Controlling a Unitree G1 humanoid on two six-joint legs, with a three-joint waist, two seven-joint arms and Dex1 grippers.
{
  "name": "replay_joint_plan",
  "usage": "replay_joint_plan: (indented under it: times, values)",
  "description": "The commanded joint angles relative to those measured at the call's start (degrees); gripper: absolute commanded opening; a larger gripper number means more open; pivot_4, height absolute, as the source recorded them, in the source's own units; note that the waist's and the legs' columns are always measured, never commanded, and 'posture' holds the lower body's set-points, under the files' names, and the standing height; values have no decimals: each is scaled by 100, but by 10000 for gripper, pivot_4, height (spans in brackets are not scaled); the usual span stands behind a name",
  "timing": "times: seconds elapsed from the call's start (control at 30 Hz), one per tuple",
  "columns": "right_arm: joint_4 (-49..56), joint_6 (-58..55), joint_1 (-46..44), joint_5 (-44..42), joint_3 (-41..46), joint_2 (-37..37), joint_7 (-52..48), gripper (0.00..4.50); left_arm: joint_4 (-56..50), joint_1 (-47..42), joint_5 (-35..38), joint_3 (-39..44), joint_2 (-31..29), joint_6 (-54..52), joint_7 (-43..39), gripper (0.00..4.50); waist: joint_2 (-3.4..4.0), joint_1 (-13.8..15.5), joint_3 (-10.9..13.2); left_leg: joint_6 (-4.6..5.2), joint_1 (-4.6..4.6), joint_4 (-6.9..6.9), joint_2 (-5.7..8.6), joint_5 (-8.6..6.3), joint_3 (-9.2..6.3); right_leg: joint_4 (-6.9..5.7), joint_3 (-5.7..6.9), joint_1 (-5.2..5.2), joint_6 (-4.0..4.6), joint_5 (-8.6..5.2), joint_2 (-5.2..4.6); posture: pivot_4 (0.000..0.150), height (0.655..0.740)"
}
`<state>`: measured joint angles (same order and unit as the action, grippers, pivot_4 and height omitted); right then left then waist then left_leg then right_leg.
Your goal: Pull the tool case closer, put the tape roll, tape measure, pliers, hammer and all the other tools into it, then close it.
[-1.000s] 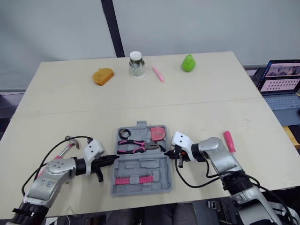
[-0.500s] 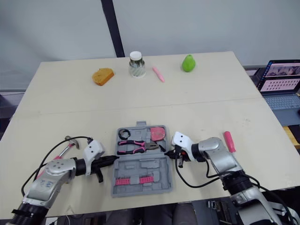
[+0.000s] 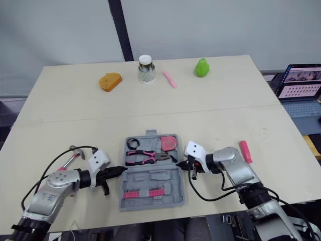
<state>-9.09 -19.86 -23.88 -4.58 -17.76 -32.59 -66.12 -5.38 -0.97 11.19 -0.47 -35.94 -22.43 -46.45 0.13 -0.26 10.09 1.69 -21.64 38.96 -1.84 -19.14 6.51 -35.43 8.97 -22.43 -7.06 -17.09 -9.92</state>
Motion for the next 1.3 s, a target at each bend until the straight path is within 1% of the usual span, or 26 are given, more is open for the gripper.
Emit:
replay_joint_plan:
  times: [0.03,0.17,0.3,0.4,0.5,0.6,0.77,0.93,1.03,1.07,1.13,1.17,1.2,1.23,1.3]
  values:
    - [69,100,58,-80,140,-123,-49,100,-49,103,115,189,-81,71,-49,487,0,1,0,0,0,0,0,0,0,1,0,0,0,0,0,1500,7400]
    - [85,88,102,-129,224,-198,-32,100,-59,166,140,289,-129,71,-70,487,-1,0,1,0,0,0,-1,0,0,1,0,0,0,0,0,1500,7400]
    - [281,-69,214,-448,515,-311,-91,100,-207,193,307,509,-143,-35,-74,487,-4,15,3,-1,0,0,-1,0,0,2,0,0,0,0,-1,1500,7400]
    - [521,-389,334,-909,943,-508,-223,100,-501,272,638,934,-209,-234,-57,487,-9,12,14,1,-2,0,-1,-1,0,5,0,0,0,0,-2,1500,7400]
    - [508,-685,415,-1352,1635,-759,-112,100,-710,507,961,1775,-455,-420,-45,487,-14,-3,25,0,-3,-1,-4,-1,0,9,1,0,0,0,-2,1500,7400]
    - [303,-741,457,-1543,2109,-907,5,100,-684,671,1125,2315,-665,-473,-89,487,-14,-7,28,-2,-2,-2,-9,-3,2,12,3,-1,0,0,2,1500,7400]
    - [-137,-651,455,-1680,2614,-1083,90,100,-529,863,1299,2928,-842,-552,-101,487,-12,6,31,1,-2,-3,-8,-7,7,39,1,0,0,0,1,1500,7400]
    - [-860,-412,311,-1748,3080,-1274,139,100,75,1052,1296,3516,-1014,-330,-176,487,-12,2,35,2,-3,-9,-6,-12,11,35,2,-3,-1,0,2,1500,7400]
    - [-1158,-228,237,-1702,3134,-1325,109,100,377,1087,1254,3638,-1096,-178,-237,487,-2,-27,41,3,-3,-14,-7,-12,17,35,2,-3,-2,1,5,1500,7400]
    - [-1229,-167,215,-1669,3123,-1334,110,100,443,1100,1238,3659,-1115,-131,-246,487,-1,-101,43,15,-4,-61,26,2,-47,67,72,55,-10,5,-26,1500,7400]
    - [-1316,-69,178,-1625,3086,-1342,109,100,544,1108,1233,3683,-1150,-60,-261,487,5,-192,47,27,14,-156,117,80,-198,132,214,161,-39,11,-97,1500,7400]
    - [-1358,-61,153,-1633,3087,-1337,120,100,571,1103,1246,3708,-1150,-43,-246,487,7,-214,49,33,16,-194,160,117,-265,159,287,200,-50,13,-135,1500,7400]
    - [-1387,-29,135,-1626,3074,-1335,115,100,591,1106,1250,3725,-1157,-26,-237,487,11,-194,62,36,10,-208,202,147,-330,155,336,214,-65,5,-174,1500,7400]
    - [-1426,1,119,-1612,3062,-1334,121,100,606,1111,1258,3741,-1159,-15,-232,487,13,-143,69,30,6,-184,192,149,-304,131,304,193,-66,5,-164,1500,7400]
    - [-1481,52,128,-1591,3057,-1340,118,100,598,1159,1270,3793,-1147,-5,-227,487,12,-64,70,30,2,-184,192,153,-299,141,297,194,-67,5,-161,1500,7400]
